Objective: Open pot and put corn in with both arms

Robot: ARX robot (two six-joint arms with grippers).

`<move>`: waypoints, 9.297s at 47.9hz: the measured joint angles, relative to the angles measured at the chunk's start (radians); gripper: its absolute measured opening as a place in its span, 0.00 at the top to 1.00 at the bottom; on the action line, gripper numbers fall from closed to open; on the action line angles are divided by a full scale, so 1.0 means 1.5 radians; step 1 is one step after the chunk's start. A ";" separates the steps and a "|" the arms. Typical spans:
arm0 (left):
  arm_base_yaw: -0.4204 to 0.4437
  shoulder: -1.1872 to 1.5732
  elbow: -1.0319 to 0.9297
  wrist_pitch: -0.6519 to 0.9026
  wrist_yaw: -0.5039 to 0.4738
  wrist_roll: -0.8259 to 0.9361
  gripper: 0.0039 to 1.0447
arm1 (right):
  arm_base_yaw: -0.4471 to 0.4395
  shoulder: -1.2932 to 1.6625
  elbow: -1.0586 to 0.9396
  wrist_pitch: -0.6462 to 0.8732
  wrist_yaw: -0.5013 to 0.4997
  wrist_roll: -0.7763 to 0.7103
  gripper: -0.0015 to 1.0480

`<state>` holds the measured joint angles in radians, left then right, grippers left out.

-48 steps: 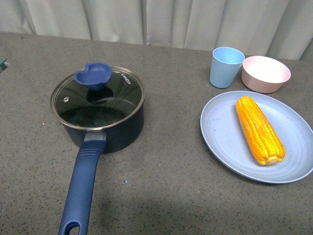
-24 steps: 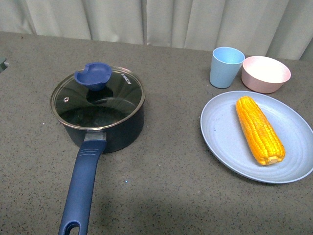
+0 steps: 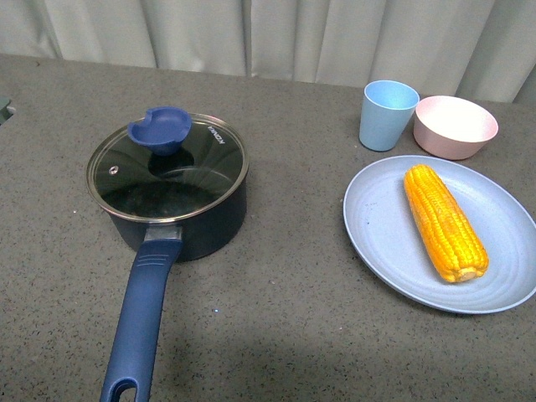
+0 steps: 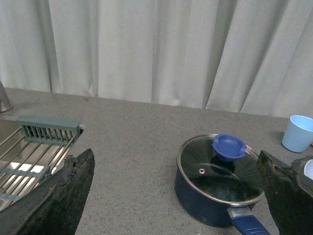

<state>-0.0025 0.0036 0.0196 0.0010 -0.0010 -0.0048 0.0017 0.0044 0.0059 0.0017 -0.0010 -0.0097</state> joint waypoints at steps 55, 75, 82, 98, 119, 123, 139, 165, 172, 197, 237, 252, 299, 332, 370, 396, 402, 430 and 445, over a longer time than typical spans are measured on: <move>-0.140 1.143 0.308 0.737 -0.146 -0.119 0.06 | -0.001 0.000 0.000 0.000 0.000 0.000 0.09; -0.181 1.272 0.396 0.746 -0.145 -0.107 0.06 | -0.001 0.000 0.000 0.000 0.000 0.000 0.09; -0.205 1.299 0.420 0.745 -0.143 -0.102 0.06 | -0.001 0.000 0.000 0.000 0.000 0.000 0.09; -0.235 1.354 0.456 0.708 -0.085 -0.092 0.06 | -0.001 0.000 0.000 0.000 0.000 0.000 0.09; -0.226 1.388 0.469 0.687 -0.080 -0.082 0.06 | -0.001 0.000 0.000 0.000 0.000 0.000 0.09; -0.220 1.388 0.469 0.681 -0.073 -0.082 0.08 | -0.001 0.000 0.000 0.000 0.000 0.000 0.09; -0.219 1.327 0.456 0.668 -0.072 -0.082 0.43 | -0.001 0.000 0.000 0.000 0.000 0.000 0.09; 0.001 1.305 0.414 0.786 -0.023 -0.037 0.44 | -0.001 0.000 0.000 0.000 0.000 0.000 0.09; 0.069 1.373 0.430 0.812 -0.020 -0.046 0.44 | -0.001 0.000 0.000 0.000 0.000 0.000 0.09; 0.104 1.535 0.483 0.834 -0.009 -0.111 0.44 | -0.001 0.000 0.000 0.000 0.000 0.000 0.09; 0.075 1.581 0.499 0.812 -0.014 -0.051 0.22 | -0.001 0.000 0.000 0.000 0.000 0.000 0.09; 0.092 1.415 0.429 0.802 -0.045 -0.072 0.06 | -0.001 0.000 0.000 0.000 0.000 0.000 0.09; 0.055 0.708 0.038 0.647 0.051 -0.002 0.96 | -0.001 0.000 0.000 0.000 0.000 0.000 0.09; 0.003 0.359 0.000 0.356 0.001 -0.002 0.96 | -0.001 0.000 0.000 0.000 0.000 0.000 0.09; 0.003 0.141 0.000 0.145 0.001 -0.002 0.97 | -0.001 0.000 0.000 0.000 0.000 0.000 0.09; 0.003 0.002 0.000 0.001 0.001 -0.002 0.87 | -0.001 0.000 0.000 0.000 0.000 0.000 0.09; 0.003 0.001 0.000 0.001 0.001 -0.002 0.60 | 0.007 0.082 0.037 -0.066 0.004 -0.044 0.09; 0.003 0.001 0.000 0.001 0.001 0.000 0.06 | 0.088 1.106 0.431 0.068 0.038 0.085 0.09; 0.003 0.001 0.000 0.001 0.001 0.000 0.06 | 0.123 1.280 0.588 -0.002 0.045 0.144 0.09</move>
<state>0.0017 0.0044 0.0196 0.0021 -0.0002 -0.0051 0.1864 1.9251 0.8875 -0.0010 0.0669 0.2066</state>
